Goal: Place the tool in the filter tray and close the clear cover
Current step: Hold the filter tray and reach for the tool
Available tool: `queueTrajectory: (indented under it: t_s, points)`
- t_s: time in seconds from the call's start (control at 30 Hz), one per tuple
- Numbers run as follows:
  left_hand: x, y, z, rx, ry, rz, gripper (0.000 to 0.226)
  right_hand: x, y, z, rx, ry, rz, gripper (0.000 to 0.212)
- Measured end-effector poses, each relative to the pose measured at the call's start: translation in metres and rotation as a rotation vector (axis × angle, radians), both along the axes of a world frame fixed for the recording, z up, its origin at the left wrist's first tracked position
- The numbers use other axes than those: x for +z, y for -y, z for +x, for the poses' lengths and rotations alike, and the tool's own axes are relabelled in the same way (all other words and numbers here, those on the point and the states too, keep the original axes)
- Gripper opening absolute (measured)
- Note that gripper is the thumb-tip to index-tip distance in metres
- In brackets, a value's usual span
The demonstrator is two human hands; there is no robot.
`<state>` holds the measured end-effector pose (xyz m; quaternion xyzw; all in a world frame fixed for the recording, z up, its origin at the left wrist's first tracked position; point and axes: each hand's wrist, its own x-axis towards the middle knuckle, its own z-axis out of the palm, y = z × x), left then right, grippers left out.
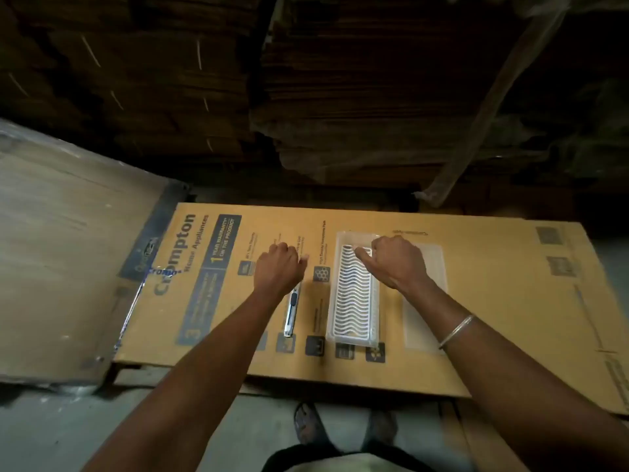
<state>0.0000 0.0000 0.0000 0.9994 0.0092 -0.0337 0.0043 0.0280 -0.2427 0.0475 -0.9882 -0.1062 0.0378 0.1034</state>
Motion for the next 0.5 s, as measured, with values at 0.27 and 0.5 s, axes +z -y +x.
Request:
queueTrajectory:
  t_s: [0.27, 0.5]
  points:
    - [-0.045, -0.003, -0.004, 0.235, -0.332, -0.172, 0.036, -0.025, 0.005, -0.021, 0.011, -0.223, 0.064, 0.051]
    - [-0.073, -0.007, 0.004, 0.381, -0.432, -0.346, 0.032, -0.027, 0.012, -0.014, -0.005, -0.202, 0.072, 0.049]
